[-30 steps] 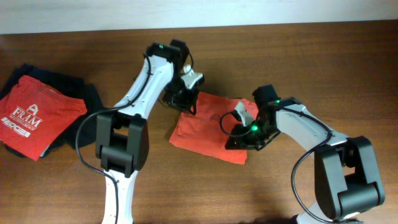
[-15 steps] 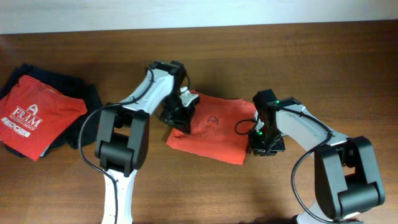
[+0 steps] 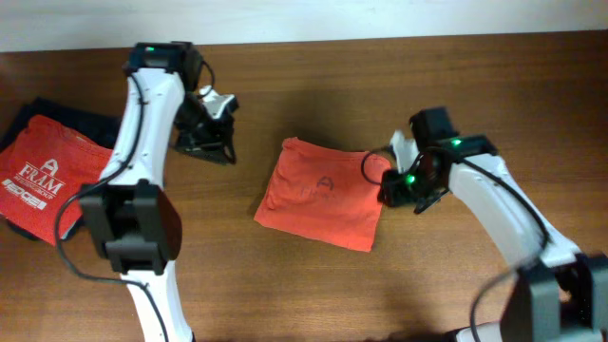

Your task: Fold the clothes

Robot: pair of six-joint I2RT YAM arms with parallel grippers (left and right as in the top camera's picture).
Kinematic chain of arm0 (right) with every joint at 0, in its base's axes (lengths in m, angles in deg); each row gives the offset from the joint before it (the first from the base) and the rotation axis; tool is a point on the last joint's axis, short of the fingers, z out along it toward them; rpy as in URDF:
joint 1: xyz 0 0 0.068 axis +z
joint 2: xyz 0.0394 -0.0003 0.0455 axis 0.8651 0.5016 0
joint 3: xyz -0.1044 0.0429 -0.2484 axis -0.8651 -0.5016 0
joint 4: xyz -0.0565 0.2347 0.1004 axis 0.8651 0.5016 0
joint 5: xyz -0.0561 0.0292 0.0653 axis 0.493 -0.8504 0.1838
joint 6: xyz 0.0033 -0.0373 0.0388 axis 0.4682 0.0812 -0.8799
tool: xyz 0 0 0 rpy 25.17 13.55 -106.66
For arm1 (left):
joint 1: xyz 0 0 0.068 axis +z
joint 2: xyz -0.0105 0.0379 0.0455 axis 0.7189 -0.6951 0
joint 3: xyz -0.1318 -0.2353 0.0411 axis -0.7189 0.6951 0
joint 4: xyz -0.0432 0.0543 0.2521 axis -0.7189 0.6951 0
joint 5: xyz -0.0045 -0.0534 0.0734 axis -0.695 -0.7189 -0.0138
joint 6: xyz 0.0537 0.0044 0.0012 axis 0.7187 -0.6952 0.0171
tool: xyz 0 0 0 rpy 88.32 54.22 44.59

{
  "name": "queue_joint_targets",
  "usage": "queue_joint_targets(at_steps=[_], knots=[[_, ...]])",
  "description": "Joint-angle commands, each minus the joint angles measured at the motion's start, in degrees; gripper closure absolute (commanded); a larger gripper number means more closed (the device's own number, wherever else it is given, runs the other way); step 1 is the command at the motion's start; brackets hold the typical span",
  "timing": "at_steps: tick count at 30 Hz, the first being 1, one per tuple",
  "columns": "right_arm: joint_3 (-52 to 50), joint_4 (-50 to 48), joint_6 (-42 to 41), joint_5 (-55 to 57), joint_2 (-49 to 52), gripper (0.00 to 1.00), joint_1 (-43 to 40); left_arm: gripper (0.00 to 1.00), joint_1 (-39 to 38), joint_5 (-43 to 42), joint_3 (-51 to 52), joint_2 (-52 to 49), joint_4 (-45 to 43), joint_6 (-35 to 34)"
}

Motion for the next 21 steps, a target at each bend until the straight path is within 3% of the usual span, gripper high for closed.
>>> queue_joint_targets(at_steps=[1, 2, 5, 9, 11, 12, 14, 15, 16, 21], knots=[[4.96, 0.0, 1.79, -1.38, -4.96, 0.52, -0.15, 0.82, 0.48, 2.51, -0.87, 9.42, 0.31, -0.92], [6.21, 0.0, 1.75, -1.4, -5.86, 0.45, -0.15, 0.82, 0.09, 3.43, -0.87, 12.15, 0.31, -2.05], [7.34, -0.11, 1.75, -1.4, -6.58, 0.36, -0.15, 0.81, -1.95, 11.82, -0.28, 19.52, 0.31, -8.28], [7.3, -0.07, 1.77, -1.38, -6.25, 0.34, -0.15, 0.81, -4.48, 19.54, 4.57, 25.9, 0.26, -16.24], [7.3, -0.28, 1.75, -1.38, -6.25, 0.32, -0.15, 0.81, -5.38, 19.78, 11.19, 29.57, -0.55, -22.1], [7.3, -0.52, 1.75, -1.38, -6.25, 0.32, -0.15, 0.76, -5.66, 18.82, 14.88, 31.06, -1.55, -24.3], [7.3, -1.05, 1.64, -1.38, -6.25, 0.29, -0.15, 0.67, -6.08, 15.43, 22.29, 33.7, -4.61, -27.41], [7.3, -1.49, 0.83, -1.38, -6.25, 0.28, -0.15, 0.58, -6.32, 12.26, 27.17, 35.15, -7.58, -29.53], [7.3, -2.08, -1.36, -1.33, -6.21, 0.28, -0.15, 0.38, -6.62, 5.14, 34.8, 36.89, -13.73, -31.32], [7.3, -3.1, -6.69, -1.36, -4.7, 0.28, -0.13, 0.34, -7.3, -17.55, 51.93, 37.16, -32.74, -31.82]])
